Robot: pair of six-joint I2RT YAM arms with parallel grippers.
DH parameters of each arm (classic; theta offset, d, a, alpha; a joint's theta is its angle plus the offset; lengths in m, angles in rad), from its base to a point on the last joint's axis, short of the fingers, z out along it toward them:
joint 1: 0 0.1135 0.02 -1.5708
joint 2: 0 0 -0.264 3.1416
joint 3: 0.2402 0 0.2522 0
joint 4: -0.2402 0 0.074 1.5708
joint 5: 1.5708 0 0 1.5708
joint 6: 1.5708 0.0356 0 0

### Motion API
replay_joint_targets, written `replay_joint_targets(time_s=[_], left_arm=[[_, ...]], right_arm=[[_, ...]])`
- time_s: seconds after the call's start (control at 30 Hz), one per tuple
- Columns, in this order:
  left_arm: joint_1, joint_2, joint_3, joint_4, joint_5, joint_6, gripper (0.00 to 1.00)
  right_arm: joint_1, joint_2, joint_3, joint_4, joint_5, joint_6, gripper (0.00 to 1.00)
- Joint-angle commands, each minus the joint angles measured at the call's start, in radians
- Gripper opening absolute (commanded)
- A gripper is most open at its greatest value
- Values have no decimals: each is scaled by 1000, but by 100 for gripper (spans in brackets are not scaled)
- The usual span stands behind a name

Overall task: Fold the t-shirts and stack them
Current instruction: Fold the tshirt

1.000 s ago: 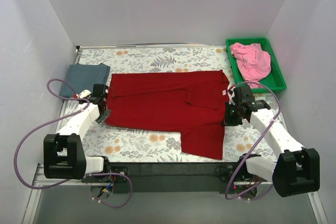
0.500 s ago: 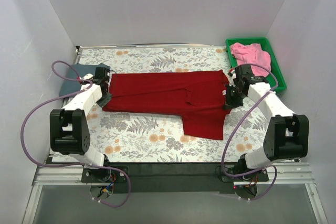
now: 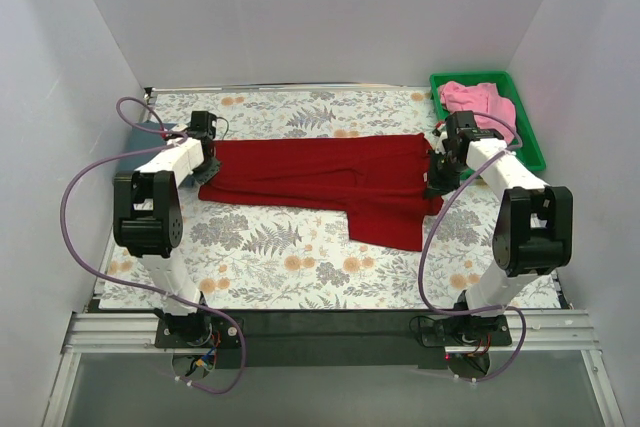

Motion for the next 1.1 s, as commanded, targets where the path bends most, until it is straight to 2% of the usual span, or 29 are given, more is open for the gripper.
replay_joint_targets(time_s=[0.0, 0.2, 0.53, 0.63, 0.73, 0.83, 0.87, 0.93, 1.07], left_arm=[[6, 2, 56, 42, -38, 28, 0], [6, 0, 66, 54, -47, 22, 0], [6, 10, -12, 97, -84, -24, 0], [7, 23, -15, 115, -83, -30, 0], [6, 33, -13, 123, -86, -35, 0], [6, 13, -10, 126, -81, -30, 18], [6, 3, -10, 127, -81, -29, 31], [6, -35, -10, 137, -82, -11, 46], [-3, -120, -16, 152, -83, 23, 81]], right_arm=[[-12, 22, 51, 22, 30, -4, 1], [-12, 31, 76, 24, 41, 3, 2], [-13, 80, 112, 44, 34, 13, 3], [-15, 97, 111, 62, 38, 20, 6], [-13, 108, 109, 85, 32, 28, 14], [-12, 90, 109, 98, 23, 34, 30], [-13, 64, 106, 107, 23, 36, 35], [-12, 24, 80, 125, 21, 40, 46], [-12, -135, -12, 177, 0, 48, 56]])
